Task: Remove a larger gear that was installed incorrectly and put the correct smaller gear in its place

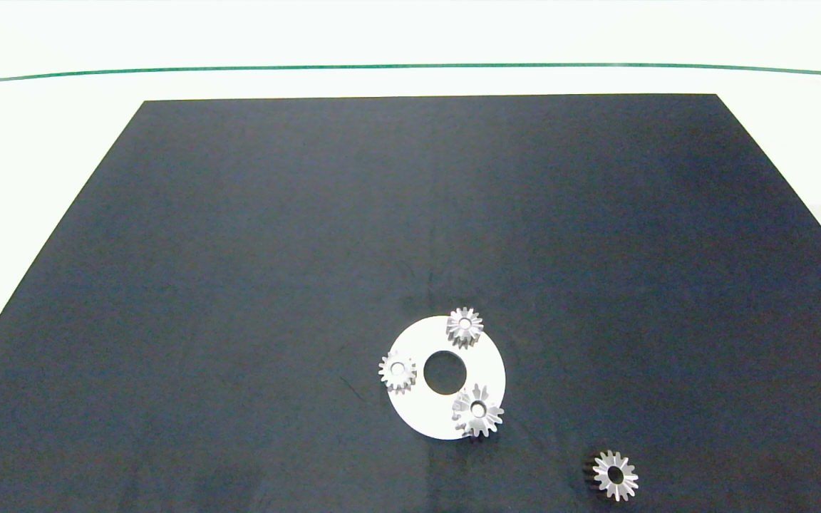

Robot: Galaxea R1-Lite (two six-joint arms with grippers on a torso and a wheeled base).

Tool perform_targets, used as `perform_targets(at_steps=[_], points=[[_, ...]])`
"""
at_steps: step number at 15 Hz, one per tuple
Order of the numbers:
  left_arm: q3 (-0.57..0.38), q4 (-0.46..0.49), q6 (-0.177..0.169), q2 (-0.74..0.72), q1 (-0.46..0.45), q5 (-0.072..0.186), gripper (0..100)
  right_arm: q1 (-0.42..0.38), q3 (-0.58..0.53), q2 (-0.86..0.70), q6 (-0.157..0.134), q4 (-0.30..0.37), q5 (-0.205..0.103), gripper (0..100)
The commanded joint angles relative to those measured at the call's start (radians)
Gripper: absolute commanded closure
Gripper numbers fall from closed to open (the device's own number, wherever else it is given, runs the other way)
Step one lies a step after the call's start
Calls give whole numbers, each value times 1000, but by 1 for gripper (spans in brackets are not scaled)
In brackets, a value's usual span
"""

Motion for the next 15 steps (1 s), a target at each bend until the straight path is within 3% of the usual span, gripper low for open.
perform_targets(at_steps=[1, 3, 5, 6, 7, 8, 9, 10, 11, 12, 13, 15], points=[[0, 1, 0, 1, 0, 0, 0, 0, 0, 1, 0, 0, -1, 0], [0, 1, 0, 1, 0, 0, 0, 0, -2, 1, -1, 3, -6, 0], [-88, 30, 3, 41, -9, -5, 0, -5, -43, 24, -28, 44, -9, 0], [-258, 153, 3, 153, -11, -6, 0, 5, -163, 84, -57, 136, -7, 0], [-410, 269, 9, 250, -11, -9, 0, 12, -265, 147, -61, 213, -7, 0], [-603, 398, 37, 383, -15, -11, 0, 31, -393, 239, -74, 288, -1, 0], [-704, 453, 64, 455, -14, -9, 0, 44, -451, 296, -92, 313, 0, 0], [-878, 528, 118, 586, -9, -3, 0, 66, -546, 414, -141, 328, 3, 0], [-994, 596, 149, 679, 3, 5, 0, 75, -600, 500, -175, 327, 5, 0], [-1129, 683, 181, 773, 25, 46, 0, 91, -661, 597, -213, 328, 7, 0], [-1252, 771, 184, 851, 37, 64, 0, 121, -718, 684, -241, 331, 5, 0], [-1470, 990, 181, 960, 78, 64, 0, 252, -822, 848, -258, 340, -6, 0]])
